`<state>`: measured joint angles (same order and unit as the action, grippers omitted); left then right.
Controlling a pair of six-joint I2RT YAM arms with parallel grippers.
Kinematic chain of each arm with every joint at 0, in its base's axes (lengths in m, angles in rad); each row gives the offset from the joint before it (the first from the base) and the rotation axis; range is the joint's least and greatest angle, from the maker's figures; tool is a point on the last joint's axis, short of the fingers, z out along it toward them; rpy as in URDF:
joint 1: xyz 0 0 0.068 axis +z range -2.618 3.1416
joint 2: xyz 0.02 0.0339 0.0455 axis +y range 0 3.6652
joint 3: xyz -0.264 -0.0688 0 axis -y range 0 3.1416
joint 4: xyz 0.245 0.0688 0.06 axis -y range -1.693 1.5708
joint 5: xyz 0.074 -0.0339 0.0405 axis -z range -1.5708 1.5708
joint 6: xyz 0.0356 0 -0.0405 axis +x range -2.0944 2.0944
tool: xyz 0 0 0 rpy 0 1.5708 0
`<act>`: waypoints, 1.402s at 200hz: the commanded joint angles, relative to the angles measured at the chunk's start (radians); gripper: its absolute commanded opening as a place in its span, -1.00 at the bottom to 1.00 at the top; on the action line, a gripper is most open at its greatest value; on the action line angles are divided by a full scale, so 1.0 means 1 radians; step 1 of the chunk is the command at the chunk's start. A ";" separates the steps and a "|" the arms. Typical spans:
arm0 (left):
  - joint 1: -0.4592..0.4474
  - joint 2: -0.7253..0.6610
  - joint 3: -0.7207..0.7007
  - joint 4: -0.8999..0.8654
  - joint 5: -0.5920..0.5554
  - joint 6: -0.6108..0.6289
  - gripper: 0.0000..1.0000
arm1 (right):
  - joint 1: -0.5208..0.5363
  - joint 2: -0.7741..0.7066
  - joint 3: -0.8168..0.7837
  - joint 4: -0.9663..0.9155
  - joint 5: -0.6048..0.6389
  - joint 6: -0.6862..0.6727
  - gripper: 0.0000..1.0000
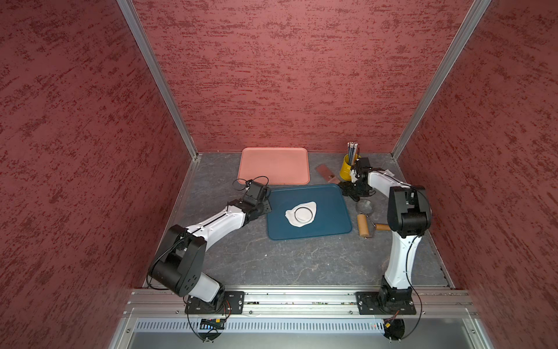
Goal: Roll out the dumpling wrappers from the dough
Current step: Pick up the spatula from the center of the board.
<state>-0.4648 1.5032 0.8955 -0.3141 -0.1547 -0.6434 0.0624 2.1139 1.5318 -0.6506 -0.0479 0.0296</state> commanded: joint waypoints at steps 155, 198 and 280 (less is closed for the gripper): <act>0.014 -0.043 0.001 0.006 -0.015 -0.005 0.03 | 0.066 -0.020 0.004 -0.072 0.002 -0.049 -0.62; 0.012 -0.095 -0.005 0.007 0.003 -0.031 0.03 | 0.077 -0.091 -0.016 -0.011 -0.017 -0.039 -0.89; -0.027 -0.157 0.037 0.032 0.082 -0.069 0.12 | 0.115 -0.226 -0.121 0.024 -0.028 0.048 -1.00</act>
<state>-0.4751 1.3563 0.8997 -0.2943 -0.0925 -0.7036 0.1658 1.9362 1.4403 -0.6754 -0.0513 0.0334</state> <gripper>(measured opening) 0.559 0.364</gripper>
